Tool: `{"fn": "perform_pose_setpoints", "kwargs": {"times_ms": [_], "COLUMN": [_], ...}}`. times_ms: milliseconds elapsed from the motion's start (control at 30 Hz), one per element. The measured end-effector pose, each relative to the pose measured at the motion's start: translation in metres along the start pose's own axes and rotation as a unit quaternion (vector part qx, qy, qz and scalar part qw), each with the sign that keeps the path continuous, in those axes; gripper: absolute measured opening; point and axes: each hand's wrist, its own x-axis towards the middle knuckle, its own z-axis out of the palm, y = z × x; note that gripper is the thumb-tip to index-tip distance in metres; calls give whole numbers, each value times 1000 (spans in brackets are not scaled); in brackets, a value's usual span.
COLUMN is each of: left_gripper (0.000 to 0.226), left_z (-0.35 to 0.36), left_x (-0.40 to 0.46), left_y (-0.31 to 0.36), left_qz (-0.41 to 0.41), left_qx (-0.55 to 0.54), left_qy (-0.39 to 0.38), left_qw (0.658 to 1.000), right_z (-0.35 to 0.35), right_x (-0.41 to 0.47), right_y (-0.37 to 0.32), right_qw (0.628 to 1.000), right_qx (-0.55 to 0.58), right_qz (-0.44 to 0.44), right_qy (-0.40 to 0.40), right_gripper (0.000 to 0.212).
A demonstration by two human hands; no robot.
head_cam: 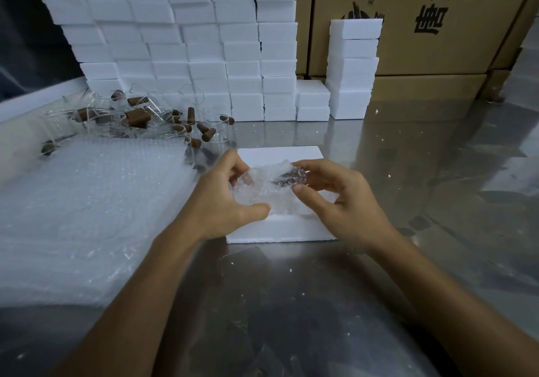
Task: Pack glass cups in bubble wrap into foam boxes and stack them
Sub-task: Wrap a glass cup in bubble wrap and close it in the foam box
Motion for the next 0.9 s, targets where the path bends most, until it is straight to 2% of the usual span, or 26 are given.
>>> {"fn": "perform_pose_setpoints", "kwargs": {"times_ms": [300, 400, 500, 667, 900], "left_gripper": [58, 57, 57, 54, 56], "left_z": [-3, -3, -2, 0, 2], "left_x": [1, 0, 0, -1, 0], "left_y": [1, 3, 5, 5, 6], "left_qz": [-15, -17, -22, -17, -21], "left_qx": [11, 23, 28, 58, 63], "left_qy": [7, 10, 12, 16, 4], "left_qw": [1000, 1000, 999, 998, 998], "right_z": [5, 6, 6, 2, 1], "right_x": [-1, 0, 0, 1, 1], "right_y": [-5, -4, 0, 6, 8], "right_qw": [999, 998, 997, 993, 993], "right_qx": [30, 35, 6, 36, -24], "right_qz": [29, 51, 78, 111, 119], "right_qy": [-9, 1, -3, -17, 0], "right_gripper": [25, 17, 21, 19, 15]}}
